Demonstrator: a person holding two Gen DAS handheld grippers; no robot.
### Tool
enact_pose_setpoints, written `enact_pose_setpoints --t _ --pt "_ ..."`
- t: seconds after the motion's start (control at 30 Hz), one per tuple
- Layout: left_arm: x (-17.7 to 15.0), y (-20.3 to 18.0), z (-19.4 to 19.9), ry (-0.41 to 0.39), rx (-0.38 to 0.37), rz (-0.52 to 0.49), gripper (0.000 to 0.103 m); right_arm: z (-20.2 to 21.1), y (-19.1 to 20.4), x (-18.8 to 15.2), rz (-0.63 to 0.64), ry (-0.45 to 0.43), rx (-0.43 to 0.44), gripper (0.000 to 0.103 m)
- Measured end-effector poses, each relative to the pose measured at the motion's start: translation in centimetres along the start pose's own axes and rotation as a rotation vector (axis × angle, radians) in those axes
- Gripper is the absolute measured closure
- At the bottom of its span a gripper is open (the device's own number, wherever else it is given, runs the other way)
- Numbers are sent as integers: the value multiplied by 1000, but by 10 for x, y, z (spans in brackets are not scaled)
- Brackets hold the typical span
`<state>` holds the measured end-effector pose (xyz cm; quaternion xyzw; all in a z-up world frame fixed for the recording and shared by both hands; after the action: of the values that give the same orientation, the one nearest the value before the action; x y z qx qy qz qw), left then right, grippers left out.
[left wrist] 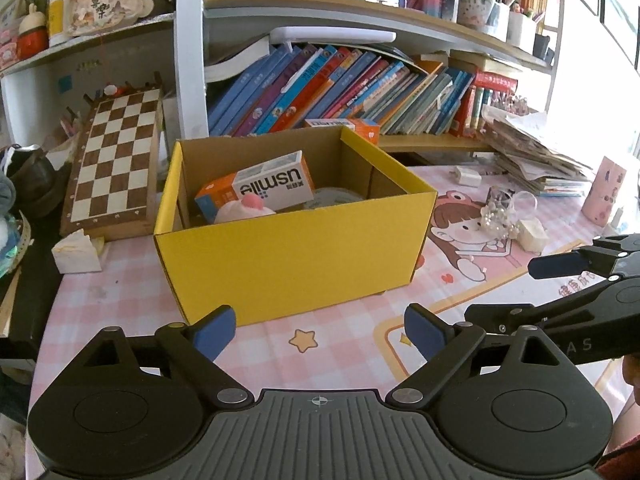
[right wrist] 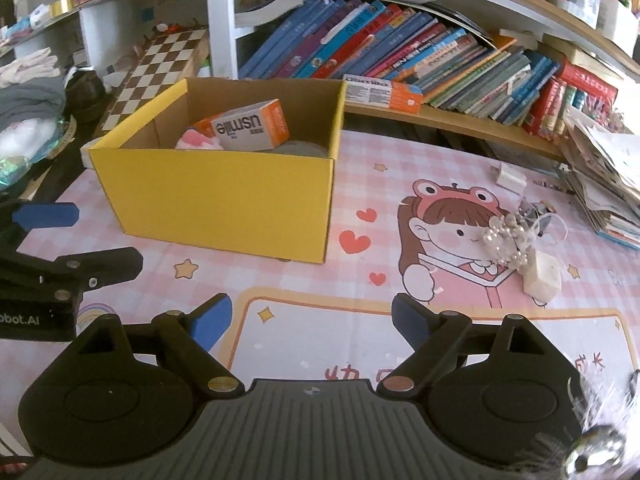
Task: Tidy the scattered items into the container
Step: 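Withdraw both open tools from the box toward the hair clip and white block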
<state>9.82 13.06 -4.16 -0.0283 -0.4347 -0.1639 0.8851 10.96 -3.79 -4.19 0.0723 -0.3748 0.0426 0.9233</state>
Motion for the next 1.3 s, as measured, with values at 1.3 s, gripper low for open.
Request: enact_pose_setpoints --t 1.3 --pt "50 -121 -39 68 99 -36 9 -4 -132 25 -10 17 111 11"
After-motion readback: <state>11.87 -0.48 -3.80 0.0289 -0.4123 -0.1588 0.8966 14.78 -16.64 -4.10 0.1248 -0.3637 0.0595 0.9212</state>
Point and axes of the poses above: each gripper's, at about its wrist camera, not at the fingertips, and z roughly against the way its jaws point, y to its left, x to its top, the point moved 3 cm from there along -z, roughly the way its jaws point, and after that the axes turned 10 degrees about -z, right-handed, at the moved point
